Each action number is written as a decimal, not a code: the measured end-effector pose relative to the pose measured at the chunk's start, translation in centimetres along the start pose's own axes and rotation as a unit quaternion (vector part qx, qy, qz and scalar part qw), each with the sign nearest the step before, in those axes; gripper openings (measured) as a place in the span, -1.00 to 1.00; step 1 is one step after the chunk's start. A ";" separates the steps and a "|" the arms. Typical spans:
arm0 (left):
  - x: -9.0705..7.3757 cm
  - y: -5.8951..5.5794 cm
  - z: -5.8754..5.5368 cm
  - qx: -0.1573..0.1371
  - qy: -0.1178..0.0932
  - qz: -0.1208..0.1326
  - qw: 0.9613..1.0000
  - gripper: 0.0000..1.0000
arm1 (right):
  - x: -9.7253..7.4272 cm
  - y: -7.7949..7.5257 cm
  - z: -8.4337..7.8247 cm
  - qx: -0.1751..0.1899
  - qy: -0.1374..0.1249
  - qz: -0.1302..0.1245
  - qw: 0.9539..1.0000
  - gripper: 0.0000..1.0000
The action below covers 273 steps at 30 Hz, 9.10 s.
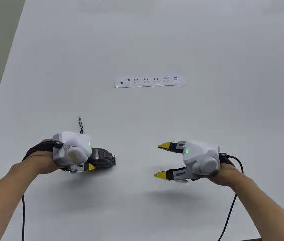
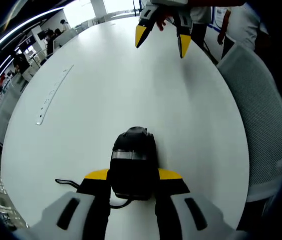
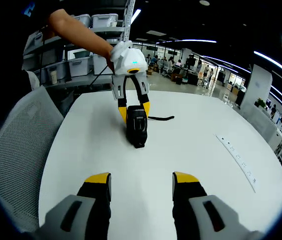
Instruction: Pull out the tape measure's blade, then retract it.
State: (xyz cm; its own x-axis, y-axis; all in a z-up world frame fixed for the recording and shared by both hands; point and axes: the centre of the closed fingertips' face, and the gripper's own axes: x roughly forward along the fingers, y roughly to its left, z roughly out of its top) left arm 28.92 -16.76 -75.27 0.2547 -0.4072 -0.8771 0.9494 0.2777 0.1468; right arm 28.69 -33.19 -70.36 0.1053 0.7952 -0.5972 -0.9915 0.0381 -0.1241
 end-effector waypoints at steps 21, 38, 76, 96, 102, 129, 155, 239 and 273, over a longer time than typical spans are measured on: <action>0.1 0.0 0.0 -0.004 0.003 -0.006 1.000 -0.41 | 7.2 0.3 1.4 -0.018 0.004 0.072 0.997 -0.30; 0.0 0.0 0.0 -0.006 0.007 -0.010 1.000 -0.41 | 11.4 0.6 1.6 -0.015 0.008 0.090 0.996 -0.46; 0.1 -0.1 0.0 -0.003 0.001 -0.021 1.000 -0.42 | 14.7 0.8 0.8 -0.027 0.032 0.131 0.990 -0.72; 0.2 -0.1 0.0 -0.002 0.008 -0.026 1.000 -0.42 | 14.6 1.1 0.7 -0.041 0.031 0.138 0.989 -0.82; 0.2 -0.1 0.0 -0.003 0.009 -0.027 1.000 -0.43 | 14.6 1.0 0.6 -0.037 0.033 0.137 0.989 -0.82; 0.3 -0.1 0.1 -0.007 0.007 -0.028 1.000 -0.43 | 14.1 0.8 0.2 -0.030 0.035 0.136 0.990 -0.83; 0.3 -0.1 0.2 -0.011 0.000 -0.030 1.000 -0.43 | 12.1 0.3 -0.9 -0.023 0.040 0.136 0.990 -0.83; 0.3 0.0 0.3 -0.009 0.002 -0.032 0.999 -0.43 | 4.4 -2.2 -6.4 0.008 0.045 0.135 0.990 -0.84; 0.4 0.0 0.2 -0.007 0.002 -0.033 0.999 -0.42 | 0.8 -3.3 -9.2 0.014 0.059 0.128 0.990 -0.84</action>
State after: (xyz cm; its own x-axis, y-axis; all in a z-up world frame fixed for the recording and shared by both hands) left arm 29.02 -17.13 -75.53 0.1912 -0.4220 -0.8862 0.9613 0.2631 0.0821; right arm 32.77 -38.30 -77.74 -0.1432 0.7054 -0.6942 -0.9885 -0.1369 0.0648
